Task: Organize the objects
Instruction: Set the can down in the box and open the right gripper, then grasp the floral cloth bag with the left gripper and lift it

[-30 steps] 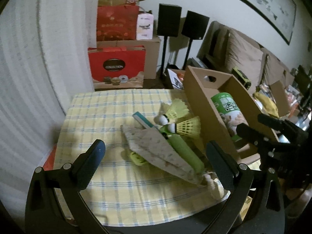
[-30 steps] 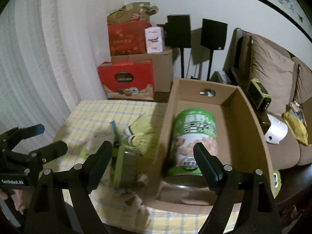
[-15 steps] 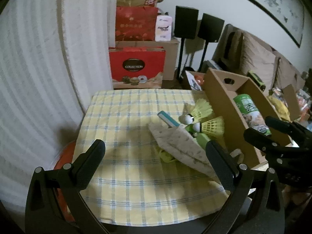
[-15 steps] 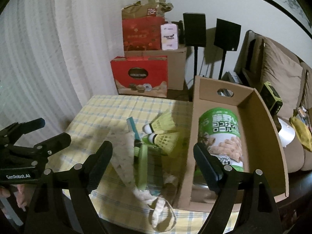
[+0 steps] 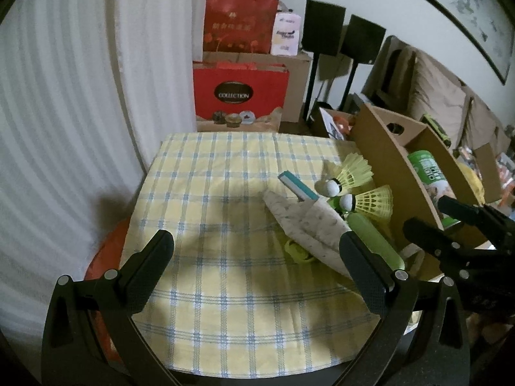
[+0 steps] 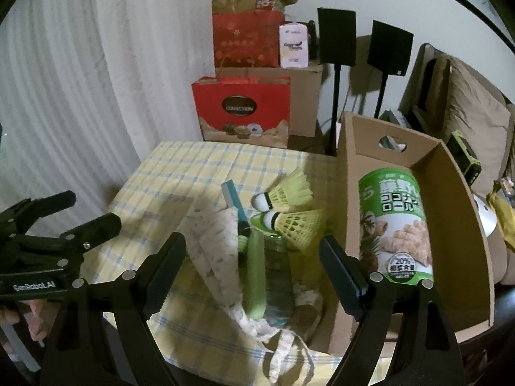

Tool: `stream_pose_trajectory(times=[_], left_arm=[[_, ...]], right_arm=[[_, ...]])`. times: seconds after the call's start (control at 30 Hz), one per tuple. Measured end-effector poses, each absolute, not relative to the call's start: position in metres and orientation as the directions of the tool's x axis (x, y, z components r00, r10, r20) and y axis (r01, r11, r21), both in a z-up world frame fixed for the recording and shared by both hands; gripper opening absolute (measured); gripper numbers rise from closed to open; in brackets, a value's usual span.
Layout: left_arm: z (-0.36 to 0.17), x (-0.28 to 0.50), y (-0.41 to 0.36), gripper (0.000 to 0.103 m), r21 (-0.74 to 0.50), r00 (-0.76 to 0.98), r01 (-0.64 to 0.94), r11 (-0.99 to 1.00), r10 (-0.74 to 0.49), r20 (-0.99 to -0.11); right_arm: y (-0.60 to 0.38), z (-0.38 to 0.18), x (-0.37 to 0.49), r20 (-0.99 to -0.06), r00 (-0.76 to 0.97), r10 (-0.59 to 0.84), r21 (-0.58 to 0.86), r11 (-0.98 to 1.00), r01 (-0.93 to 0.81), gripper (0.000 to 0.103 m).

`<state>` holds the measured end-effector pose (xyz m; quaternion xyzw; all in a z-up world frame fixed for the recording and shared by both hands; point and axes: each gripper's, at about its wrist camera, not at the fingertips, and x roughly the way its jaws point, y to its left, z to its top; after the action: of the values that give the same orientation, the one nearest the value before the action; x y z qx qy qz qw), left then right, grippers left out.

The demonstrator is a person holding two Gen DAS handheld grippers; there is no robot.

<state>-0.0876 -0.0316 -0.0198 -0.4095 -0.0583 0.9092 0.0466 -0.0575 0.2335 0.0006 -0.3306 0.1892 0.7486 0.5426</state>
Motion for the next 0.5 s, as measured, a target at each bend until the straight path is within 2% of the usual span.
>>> stream_pose_trajectory(times=[0.23,0.5], left_arm=[[-0.042,-0.108,-0.044,0.103,-0.244,-0.608,-0.015,-0.970,0.203,-0.767],[-0.064,-0.123,-0.039,0.103,-0.300,-0.563,0.000,-0.954,0.247,-0.788]], right_arm=[[0.252,-0.008,-0.057,-0.729,-0.241,0.641,0.004,-0.347,-0.938,0.072],[0.249,-0.039,-0.074,-0.780,-0.239,0.578,-0.029,-0.415,-0.909,0.063]])
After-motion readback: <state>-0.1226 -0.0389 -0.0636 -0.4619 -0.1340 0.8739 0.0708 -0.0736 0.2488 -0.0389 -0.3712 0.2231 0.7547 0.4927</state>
